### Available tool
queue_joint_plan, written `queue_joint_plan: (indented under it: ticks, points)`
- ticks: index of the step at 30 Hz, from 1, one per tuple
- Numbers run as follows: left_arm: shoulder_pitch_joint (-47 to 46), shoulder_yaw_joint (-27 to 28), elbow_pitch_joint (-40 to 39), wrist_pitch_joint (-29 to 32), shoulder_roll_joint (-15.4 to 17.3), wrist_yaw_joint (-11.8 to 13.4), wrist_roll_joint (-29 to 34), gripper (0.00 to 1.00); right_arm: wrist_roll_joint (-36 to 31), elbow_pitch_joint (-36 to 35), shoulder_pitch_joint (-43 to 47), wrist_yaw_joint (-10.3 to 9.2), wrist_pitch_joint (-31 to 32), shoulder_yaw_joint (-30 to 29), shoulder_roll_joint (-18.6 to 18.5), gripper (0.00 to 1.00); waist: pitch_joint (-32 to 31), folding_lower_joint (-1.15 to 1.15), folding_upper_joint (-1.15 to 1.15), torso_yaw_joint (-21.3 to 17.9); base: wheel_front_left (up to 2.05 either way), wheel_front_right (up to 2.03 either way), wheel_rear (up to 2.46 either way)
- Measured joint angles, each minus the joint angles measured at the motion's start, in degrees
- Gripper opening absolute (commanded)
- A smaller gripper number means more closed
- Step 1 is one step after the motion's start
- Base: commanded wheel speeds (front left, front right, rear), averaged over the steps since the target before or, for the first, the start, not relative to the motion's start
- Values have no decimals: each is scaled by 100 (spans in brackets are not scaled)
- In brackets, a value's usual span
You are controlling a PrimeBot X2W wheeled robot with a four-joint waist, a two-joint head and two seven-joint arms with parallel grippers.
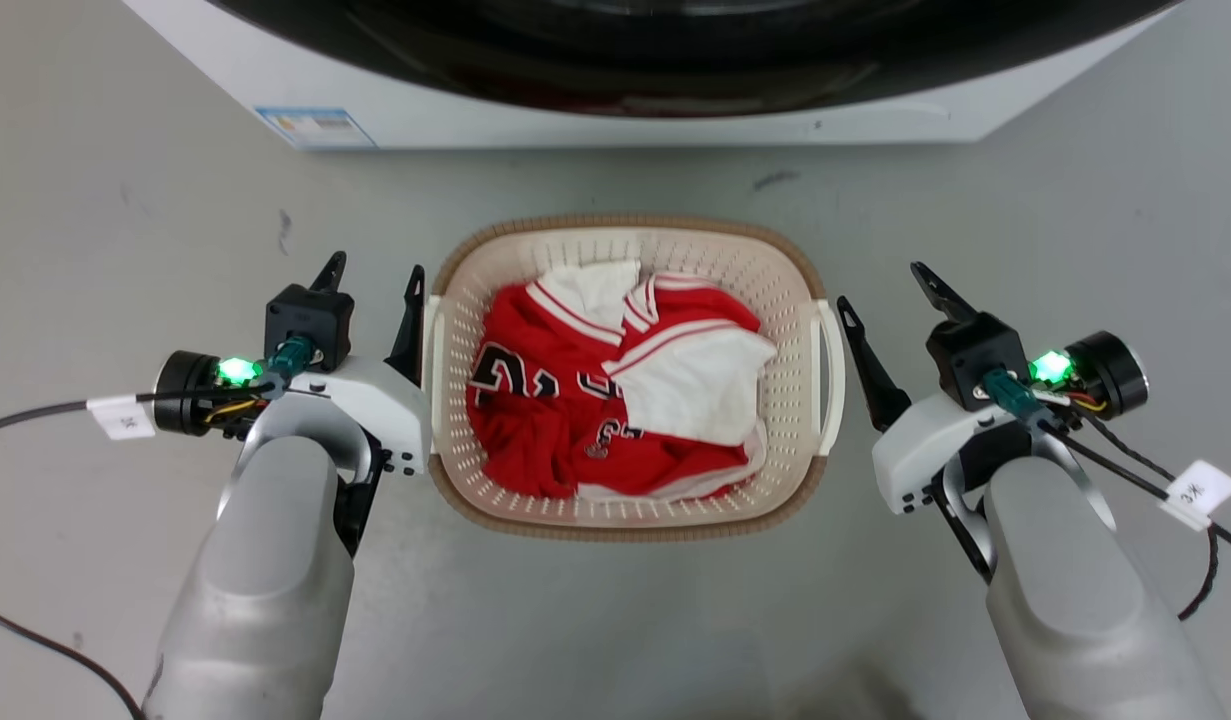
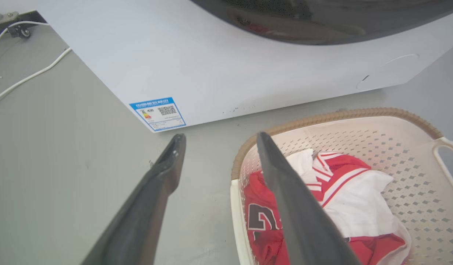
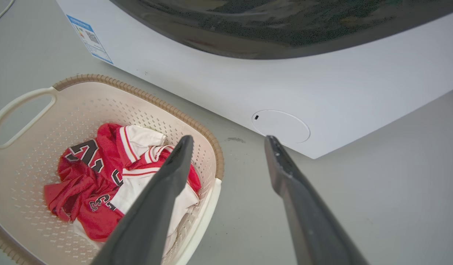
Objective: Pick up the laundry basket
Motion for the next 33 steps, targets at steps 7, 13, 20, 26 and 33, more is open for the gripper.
queue_joint_plan:
  ticks: [7,13,20,26,33]
  points:
    - [-622,-129,832,0,44,-9,45,100,52,784,-578,0,0,148,16,100,688,0,0,-73,0,0,0]
    - [-946,-237,1456,0,78,-23,91,100,74,1268,-961,0,-1,259,37,100,1138,0,0,-123,0,0,0]
    - [-1245,-358,1908,0,102,7,108,100,119,1793,-1304,0,0,388,59,100,1579,0,0,-135,0,0,0]
    - [-1432,-511,2105,0,93,1,149,100,316,2111,-1514,1,-1,560,65,100,1815,0,0,-140,0,0,0]
    - [-1532,-616,2396,0,70,0,148,100,561,2291,-1655,1,-1,738,67,100,1971,0,0,-152,0,0,0]
